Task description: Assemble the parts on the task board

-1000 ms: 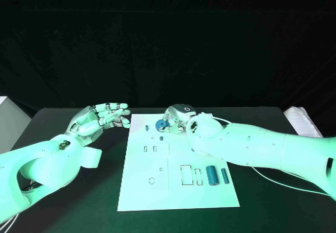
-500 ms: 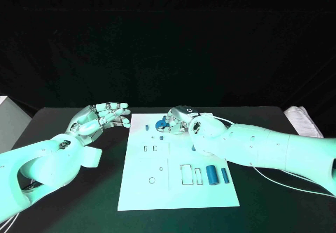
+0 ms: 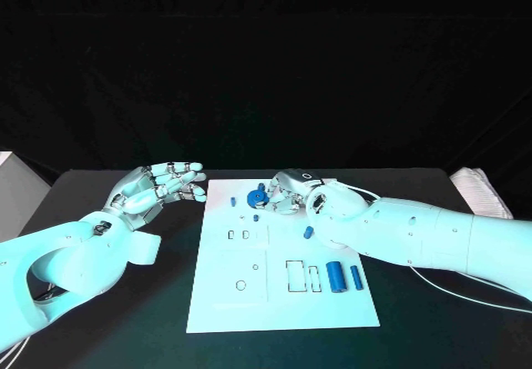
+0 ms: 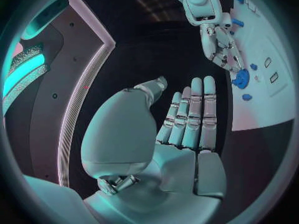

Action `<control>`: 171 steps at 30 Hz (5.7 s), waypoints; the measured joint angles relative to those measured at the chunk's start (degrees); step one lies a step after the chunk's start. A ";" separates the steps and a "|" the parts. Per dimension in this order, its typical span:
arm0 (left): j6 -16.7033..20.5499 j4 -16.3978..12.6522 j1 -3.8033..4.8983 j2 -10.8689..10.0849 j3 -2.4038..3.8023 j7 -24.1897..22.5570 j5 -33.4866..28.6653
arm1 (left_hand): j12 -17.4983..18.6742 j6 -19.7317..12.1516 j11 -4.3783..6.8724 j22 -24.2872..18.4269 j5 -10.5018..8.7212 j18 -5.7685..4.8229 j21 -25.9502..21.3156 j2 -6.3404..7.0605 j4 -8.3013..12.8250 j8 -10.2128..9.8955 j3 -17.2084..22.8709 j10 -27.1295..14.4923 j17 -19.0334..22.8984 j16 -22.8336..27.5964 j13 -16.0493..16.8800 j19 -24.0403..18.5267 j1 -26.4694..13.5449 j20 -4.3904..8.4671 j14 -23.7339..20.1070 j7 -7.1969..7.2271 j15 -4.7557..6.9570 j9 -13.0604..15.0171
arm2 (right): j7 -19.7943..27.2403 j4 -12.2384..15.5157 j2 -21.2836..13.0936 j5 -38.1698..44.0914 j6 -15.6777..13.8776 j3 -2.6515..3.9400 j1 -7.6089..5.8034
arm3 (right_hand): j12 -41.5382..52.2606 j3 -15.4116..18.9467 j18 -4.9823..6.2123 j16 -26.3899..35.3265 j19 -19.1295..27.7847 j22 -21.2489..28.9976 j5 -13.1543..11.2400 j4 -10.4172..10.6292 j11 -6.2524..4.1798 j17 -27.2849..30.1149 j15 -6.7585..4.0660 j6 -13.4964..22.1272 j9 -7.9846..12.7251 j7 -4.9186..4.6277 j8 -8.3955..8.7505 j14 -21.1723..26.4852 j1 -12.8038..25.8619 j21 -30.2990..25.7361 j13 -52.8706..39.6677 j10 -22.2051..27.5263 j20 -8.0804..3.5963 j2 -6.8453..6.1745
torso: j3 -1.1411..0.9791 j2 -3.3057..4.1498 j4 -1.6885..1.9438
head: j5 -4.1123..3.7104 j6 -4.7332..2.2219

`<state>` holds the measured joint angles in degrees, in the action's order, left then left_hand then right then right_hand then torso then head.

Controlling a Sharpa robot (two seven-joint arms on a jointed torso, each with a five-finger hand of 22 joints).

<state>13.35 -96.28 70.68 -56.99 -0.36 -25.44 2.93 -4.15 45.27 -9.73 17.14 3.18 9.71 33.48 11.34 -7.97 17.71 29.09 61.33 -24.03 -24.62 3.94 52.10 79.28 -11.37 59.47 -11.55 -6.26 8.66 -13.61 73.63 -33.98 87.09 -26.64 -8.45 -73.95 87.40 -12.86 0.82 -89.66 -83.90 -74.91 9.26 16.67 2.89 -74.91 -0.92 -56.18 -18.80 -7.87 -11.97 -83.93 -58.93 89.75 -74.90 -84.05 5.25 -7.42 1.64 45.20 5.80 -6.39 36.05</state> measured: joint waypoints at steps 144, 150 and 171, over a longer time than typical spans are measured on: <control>-0.70 1.81 -0.03 0.35 -0.03 0.40 0.20 | 0.00 0.00 -0.21 0.51 0.00 0.00 0.91 0.00 0.47 -0.23 0.15 -0.21 -0.38 0.00 0.03 -0.96 0.00 -0.14 -0.41 0.00 -0.01 0.00 | 14.80 8.87 -17.57 -19.79 -3.97 0.38 -2.77 | -1.18 -14.14 0.00 0.00 -0.02 0.00 1.08 -9.52 -1.36 0.01 -1.36 -3.34 0.00 1.49 -3.17 -0.10 -20.03 -0.33 0.00 -0.09 -1.06 -1.98 | -0.77 -0.65 -0.93 | 0.23 0.75; -0.66 2.47 -0.03 0.96 -0.04 0.56 0.31 | 0.00 0.00 -0.20 0.52 0.00 0.00 0.91 0.00 0.47 -0.23 0.15 -0.20 -0.40 -0.22 0.03 -0.96 0.00 -0.14 -0.41 0.00 -0.01 0.02 | 9.71 14.32 -15.02 -18.24 -5.60 0.37 -3.17 | -1.42 -14.13 0.00 0.00 -0.02 0.00 1.07 -9.54 -1.35 -0.04 -1.35 -3.33 0.00 1.50 -3.17 -0.10 -20.15 -0.24 0.00 -0.09 -1.05 -1.80 | -0.75 -0.96 -1.10 | 0.70 1.04; -0.58 3.37 -0.01 2.33 -0.05 1.59 1.13 | 0.00 0.00 -0.20 0.73 0.00 0.00 1.25 -0.23 0.62 -0.23 -0.01 -0.20 -0.59 -0.47 0.08 -0.95 -0.23 -0.14 -0.41 0.00 -0.01 0.10 | -5.53 18.23 -3.24 -10.49 -7.34 -0.86 0.84 | -1.88 -14.35 0.00 0.00 -0.01 -0.03 0.69 -9.79 -1.35 -0.03 -1.35 -2.80 0.00 1.80 -3.18 -0.10 -20.05 -0.24 0.00 -0.09 -1.05 -1.58 | -0.36 -1.54 -1.21 | 1.59 2.44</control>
<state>12.78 -92.92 70.67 -54.66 -0.42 -23.84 4.06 -4.15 45.27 -9.93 17.86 3.18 9.71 34.73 11.11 -7.35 17.48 29.09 61.13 -24.62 -25.09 4.02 51.15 79.05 -11.51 59.06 -11.55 -6.27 8.75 -19.14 91.86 -37.23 76.60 -33.98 -9.30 -73.10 85.51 -27.21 0.82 -89.66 -83.91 -74.94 9.96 6.88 1.54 -74.93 -2.27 -58.98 -18.80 -6.07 -15.14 -84.03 -78.98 89.51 -74.91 -84.14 4.20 -9.00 1.28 43.66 4.59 -4.80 38.49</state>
